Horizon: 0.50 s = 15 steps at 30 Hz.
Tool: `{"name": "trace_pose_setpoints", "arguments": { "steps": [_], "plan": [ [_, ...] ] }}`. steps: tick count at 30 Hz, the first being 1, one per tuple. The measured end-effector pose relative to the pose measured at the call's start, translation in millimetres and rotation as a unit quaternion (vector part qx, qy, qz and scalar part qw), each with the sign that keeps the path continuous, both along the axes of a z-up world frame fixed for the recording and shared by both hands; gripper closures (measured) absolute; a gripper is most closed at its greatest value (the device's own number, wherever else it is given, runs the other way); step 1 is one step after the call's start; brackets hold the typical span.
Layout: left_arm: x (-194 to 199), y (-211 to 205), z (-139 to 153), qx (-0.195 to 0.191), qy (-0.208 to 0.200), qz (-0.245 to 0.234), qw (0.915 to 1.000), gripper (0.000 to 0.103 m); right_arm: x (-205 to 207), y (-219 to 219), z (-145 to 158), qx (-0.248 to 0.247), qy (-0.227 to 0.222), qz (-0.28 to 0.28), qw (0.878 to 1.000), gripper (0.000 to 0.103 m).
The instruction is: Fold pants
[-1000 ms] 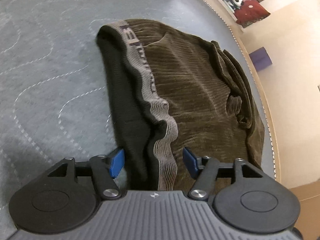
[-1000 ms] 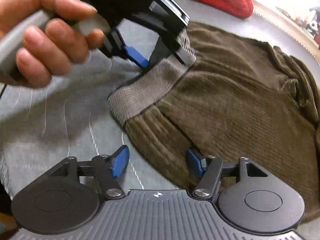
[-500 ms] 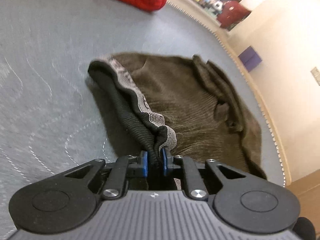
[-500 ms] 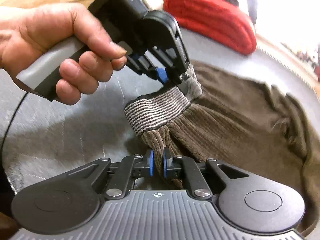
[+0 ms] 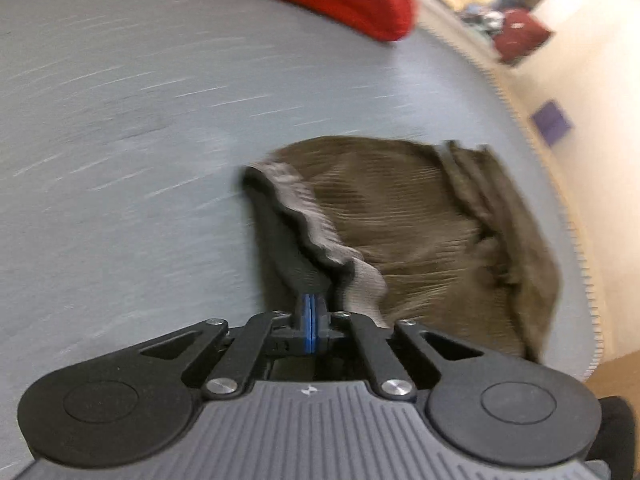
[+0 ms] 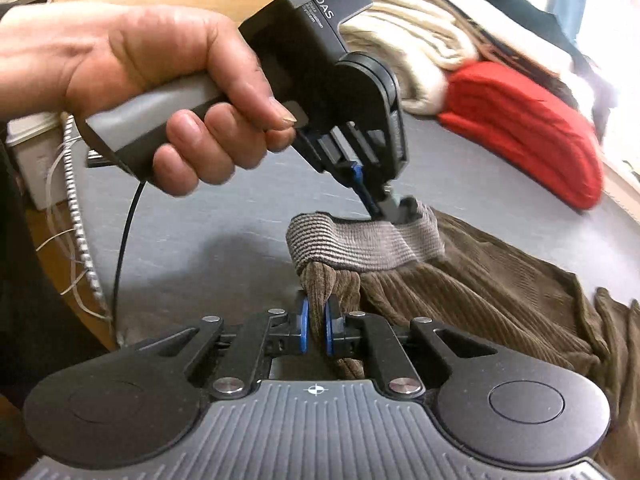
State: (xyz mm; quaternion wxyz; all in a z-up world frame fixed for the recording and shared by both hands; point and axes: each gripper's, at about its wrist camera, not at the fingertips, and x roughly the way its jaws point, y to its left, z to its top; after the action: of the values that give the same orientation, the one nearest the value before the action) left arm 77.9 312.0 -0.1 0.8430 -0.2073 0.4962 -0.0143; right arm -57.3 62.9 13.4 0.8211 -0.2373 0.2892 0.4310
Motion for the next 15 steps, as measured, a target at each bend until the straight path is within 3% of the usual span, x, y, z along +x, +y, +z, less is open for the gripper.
{"name": "trace_pose_setpoints", "arguments": {
  "steps": [2, 4, 7, 10, 15],
  "plan": [
    [-8, 18, -2, -0.005, 0.017, 0.013, 0.9998, 0.103, 3, 10, -11, -0.018, 0.011, -0.015, 1.0, 0.095],
    [-8, 26, 3, 0.003, 0.017, 0.026, 0.9995, 0.102, 8, 14, -20, -0.041, 0.051, -0.035, 0.997, 0.092],
    [-4, 17, 11, 0.0, 0.01, 0.022, 0.9997, 0.102, 8, -6, -16, -0.031, 0.088, -0.042, 0.995, 0.09],
    [8, -13, 15, -0.002, 0.001, -0.012, 0.9999, 0.099, 17, -34, -1, -0.03, 0.08, -0.041, 0.996, 0.08],
    [17, -79, 0, 0.023, 0.015, -0.105, 0.9941, 0.098, 56, -106, 21, -0.032, 0.046, -0.089, 0.994, 0.078]
  ]
}}
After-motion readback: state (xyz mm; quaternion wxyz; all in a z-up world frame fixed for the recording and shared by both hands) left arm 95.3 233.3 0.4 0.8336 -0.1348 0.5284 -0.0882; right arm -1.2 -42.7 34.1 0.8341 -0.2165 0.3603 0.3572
